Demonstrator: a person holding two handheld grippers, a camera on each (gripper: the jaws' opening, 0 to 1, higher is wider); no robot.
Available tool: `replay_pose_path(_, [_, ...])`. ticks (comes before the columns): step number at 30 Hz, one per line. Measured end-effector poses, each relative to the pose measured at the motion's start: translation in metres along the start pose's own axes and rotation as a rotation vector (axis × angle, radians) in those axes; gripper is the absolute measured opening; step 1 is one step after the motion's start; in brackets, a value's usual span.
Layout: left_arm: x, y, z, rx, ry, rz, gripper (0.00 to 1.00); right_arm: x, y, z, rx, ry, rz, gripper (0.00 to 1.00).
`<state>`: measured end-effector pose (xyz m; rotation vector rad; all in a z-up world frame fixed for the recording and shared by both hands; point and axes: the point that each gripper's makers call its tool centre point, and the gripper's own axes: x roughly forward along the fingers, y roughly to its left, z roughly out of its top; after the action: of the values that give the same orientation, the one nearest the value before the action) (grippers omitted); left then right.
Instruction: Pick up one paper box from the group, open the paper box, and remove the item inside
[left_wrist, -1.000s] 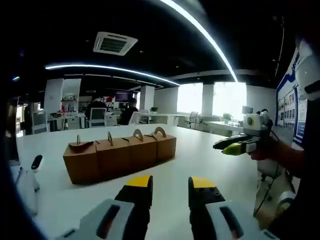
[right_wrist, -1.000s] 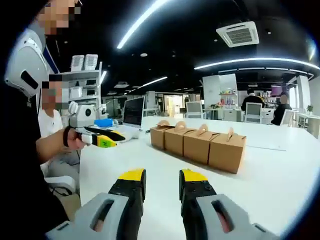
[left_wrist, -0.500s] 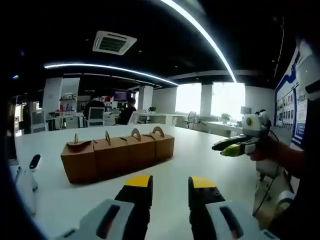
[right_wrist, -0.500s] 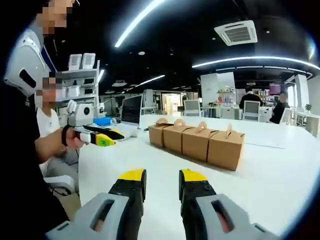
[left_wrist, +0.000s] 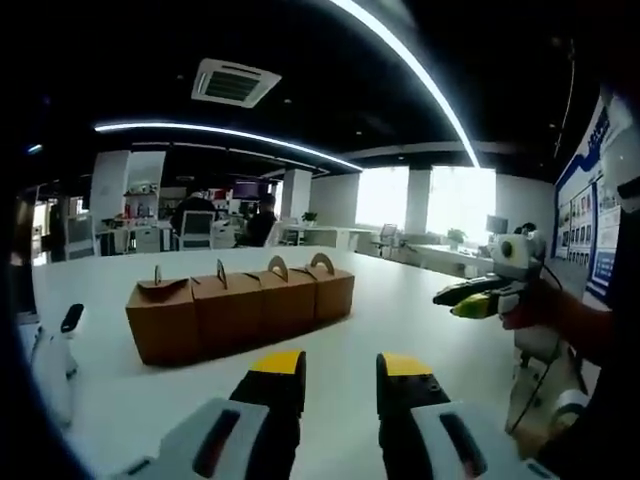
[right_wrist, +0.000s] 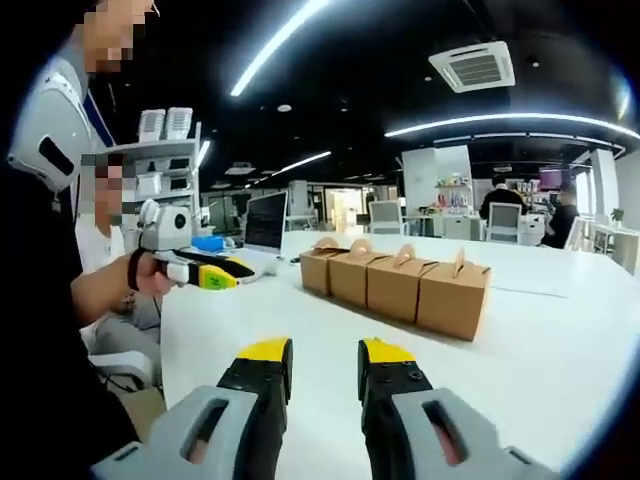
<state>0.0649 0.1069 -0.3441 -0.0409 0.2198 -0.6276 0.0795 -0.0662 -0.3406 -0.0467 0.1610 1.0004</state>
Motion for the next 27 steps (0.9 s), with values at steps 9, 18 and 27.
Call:
replay_pose_path(9, [0.000, 0.001, 0.011, 0.031, -0.023, 0.007, 0.30, -0.001, -0.016, 0.012, -0.005, -0.032, -0.035, 0.27])
replay_pose_path(18, [0.003, -0.005, 0.023, 0.000, -0.022, -0.005, 0.30, 0.011, -0.012, 0.009, -0.045, 0.033, 0.000, 0.27])
replay_pose_path(27, [-0.001, 0.009, 0.022, -0.029, -0.029, 0.011, 0.30, 0.017, -0.020, 0.009, -0.041, 0.003, -0.064, 0.27])
